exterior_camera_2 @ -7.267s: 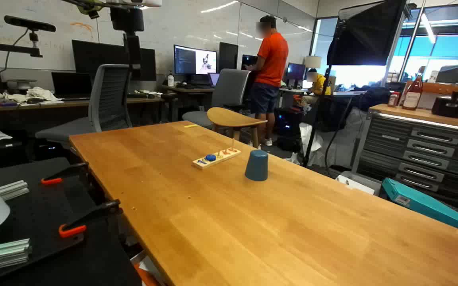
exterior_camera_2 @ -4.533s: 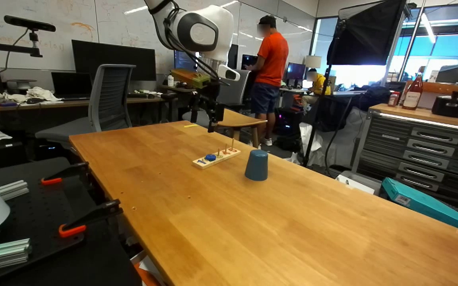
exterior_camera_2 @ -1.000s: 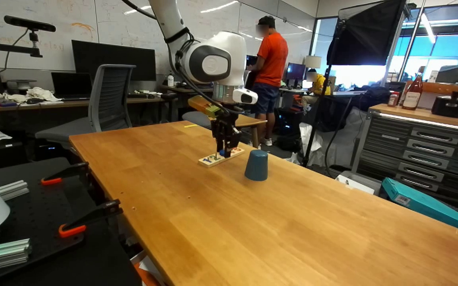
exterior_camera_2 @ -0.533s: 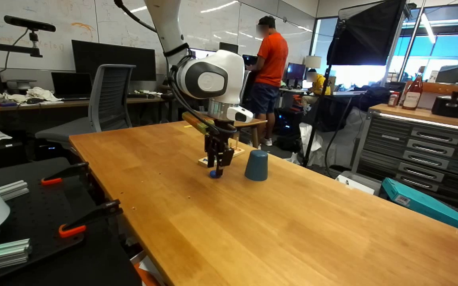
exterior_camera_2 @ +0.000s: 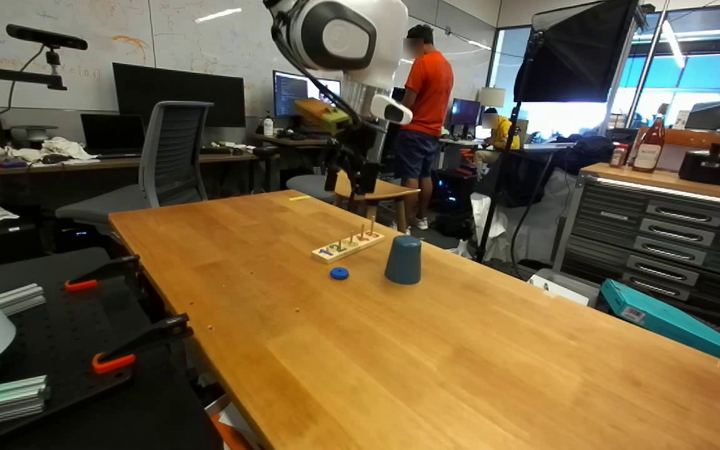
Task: Get the blue object on top of the yellow object and place it on the table
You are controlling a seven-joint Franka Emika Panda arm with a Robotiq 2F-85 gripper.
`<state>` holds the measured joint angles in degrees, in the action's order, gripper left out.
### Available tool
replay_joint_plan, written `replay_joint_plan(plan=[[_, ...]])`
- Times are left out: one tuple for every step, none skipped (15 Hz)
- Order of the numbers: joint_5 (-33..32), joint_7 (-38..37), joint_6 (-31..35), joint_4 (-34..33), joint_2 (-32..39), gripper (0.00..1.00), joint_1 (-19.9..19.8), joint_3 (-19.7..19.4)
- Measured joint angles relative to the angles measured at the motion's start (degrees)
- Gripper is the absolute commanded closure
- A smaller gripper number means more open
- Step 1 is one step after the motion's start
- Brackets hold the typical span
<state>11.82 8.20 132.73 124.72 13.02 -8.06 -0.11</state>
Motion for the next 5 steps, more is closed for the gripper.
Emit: replay_joint_plan(plan=[[1.24, 1.53, -4.50, -0.35, -2.88, 0.00, -0.31, -0.02], [1.73, 2.18, -8.71, -0.73, -5.60, 0.00, -0.36, -0.34], [1.93, 2.36, -11.83, -0.90, -8.14, 0.00, -0.37, -0.62], [1.97, 2.45, -13.39, -0.85, -9.93, 0.00, -0.38, -0.78], [1.98, 2.51, -14.10, -0.71, -10.91, 0.00, -0.38, -0.82]])
